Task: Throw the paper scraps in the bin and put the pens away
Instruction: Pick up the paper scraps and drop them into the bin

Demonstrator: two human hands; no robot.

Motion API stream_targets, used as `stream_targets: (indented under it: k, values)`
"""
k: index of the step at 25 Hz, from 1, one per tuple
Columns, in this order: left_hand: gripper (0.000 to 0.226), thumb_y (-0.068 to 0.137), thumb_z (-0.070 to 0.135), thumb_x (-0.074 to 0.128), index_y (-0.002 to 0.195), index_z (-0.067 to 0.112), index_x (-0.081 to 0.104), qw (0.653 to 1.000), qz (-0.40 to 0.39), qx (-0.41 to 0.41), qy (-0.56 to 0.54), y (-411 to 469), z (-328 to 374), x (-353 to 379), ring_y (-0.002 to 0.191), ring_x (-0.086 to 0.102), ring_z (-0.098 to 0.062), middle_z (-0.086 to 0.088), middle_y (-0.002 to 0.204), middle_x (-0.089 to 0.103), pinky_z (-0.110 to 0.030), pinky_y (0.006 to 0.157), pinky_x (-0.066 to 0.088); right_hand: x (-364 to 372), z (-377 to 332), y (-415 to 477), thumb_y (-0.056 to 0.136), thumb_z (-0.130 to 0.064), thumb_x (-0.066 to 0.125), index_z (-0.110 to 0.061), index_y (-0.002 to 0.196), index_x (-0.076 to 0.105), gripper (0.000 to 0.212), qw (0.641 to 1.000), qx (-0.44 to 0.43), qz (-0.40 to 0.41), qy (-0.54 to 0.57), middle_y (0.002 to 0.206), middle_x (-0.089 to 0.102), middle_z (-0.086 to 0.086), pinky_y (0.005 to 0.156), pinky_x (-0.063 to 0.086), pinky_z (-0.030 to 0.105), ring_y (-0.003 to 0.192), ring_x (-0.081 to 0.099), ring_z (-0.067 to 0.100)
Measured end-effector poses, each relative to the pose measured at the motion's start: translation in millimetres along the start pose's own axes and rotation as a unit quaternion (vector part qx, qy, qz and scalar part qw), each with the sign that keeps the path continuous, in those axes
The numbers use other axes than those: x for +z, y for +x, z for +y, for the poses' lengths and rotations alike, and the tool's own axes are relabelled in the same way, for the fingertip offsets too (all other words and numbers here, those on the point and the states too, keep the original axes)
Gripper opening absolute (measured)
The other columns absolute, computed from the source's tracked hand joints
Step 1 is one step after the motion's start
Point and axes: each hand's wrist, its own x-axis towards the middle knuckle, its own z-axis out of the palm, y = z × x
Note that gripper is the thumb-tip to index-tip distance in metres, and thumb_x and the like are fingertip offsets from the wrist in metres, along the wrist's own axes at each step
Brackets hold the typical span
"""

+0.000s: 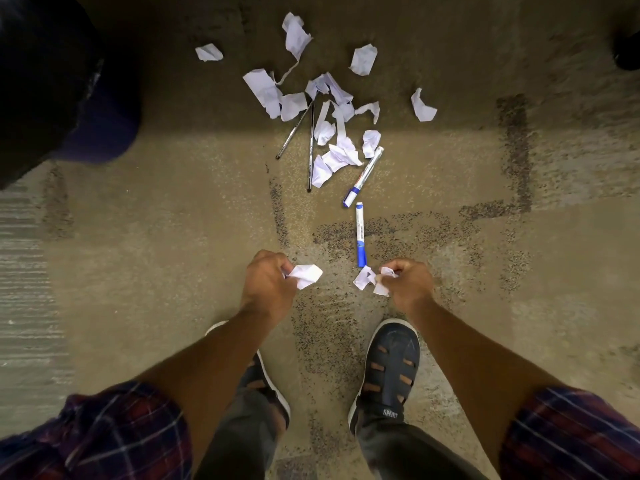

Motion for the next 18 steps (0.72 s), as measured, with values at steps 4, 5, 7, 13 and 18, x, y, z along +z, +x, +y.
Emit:
stream_targets:
  k: [4,5,7,13,18]
  values:
    - [0.019,0.084,-0.007,0.072,0.078,0.011,0.067,1.0,-0.009,-0.015,-0.021,-7,-13,13,0.082,0.059,-0.018,-0.011,0.103,0.063,-0.008,0.063,0.041,35,6,-5,0.081,-0.001,0.082,-0.025,0.072,0.07,0.028,0.999,0.011,0.029,0.017,0.078,0.076,0.0,0.037,0.038,0.005,0.045,0.061,-0.01]
    - [0.021,0.084,-0.006,0.072,0.077,0.013,0.065,1.0,-0.011,-0.019,-0.022,-9,-16,14,0.08,0.058,-0.016,-0.008,0.102,0.062,-0.005,0.06,0.039,43,5,-4,0.081,-0.001,0.082,-0.022,0.076,0.072,0.024,0.999,0.006,0.037,0.014,0.085,0.077,0.006,0.036,0.038,0.005,0.044,0.061,-0.01]
    - [0.022,0.084,-0.003,0.072,0.076,0.015,0.064,0.999,-0.011,-0.028,-0.021,-11,-23,14,0.08,0.059,-0.016,-0.006,0.1,0.062,-0.006,0.061,0.039,56,2,-3,0.083,-0.003,0.083,-0.013,0.089,0.075,0.014,0.999,-0.003,0.046,-0.005,0.101,0.072,0.014,0.043,0.049,0.01,0.053,0.068,0.0]
    - [0.018,0.084,-0.002,0.073,0.077,0.014,0.066,0.999,-0.003,-0.036,-0.005,-16,-39,0,0.081,0.061,-0.018,-0.006,0.099,0.063,-0.015,0.064,0.041,67,-11,0,0.082,-0.011,0.087,-0.012,0.093,0.073,0.018,0.996,0.01,0.039,-0.082,0.086,0.077,0.007,0.061,0.063,0.03,0.068,0.073,0.012]
    - [0.016,0.084,-0.004,0.075,0.081,0.009,0.068,0.998,0.012,-0.051,-0.027,-27,-26,-20,0.085,0.064,-0.023,-0.009,0.1,0.064,-0.026,0.073,0.049,38,-19,-21,0.072,0.002,0.088,-0.019,0.074,0.069,0.028,0.993,0.098,0.023,0.061,0.083,0.079,0.006,0.042,0.045,0.016,0.053,0.063,0.007]
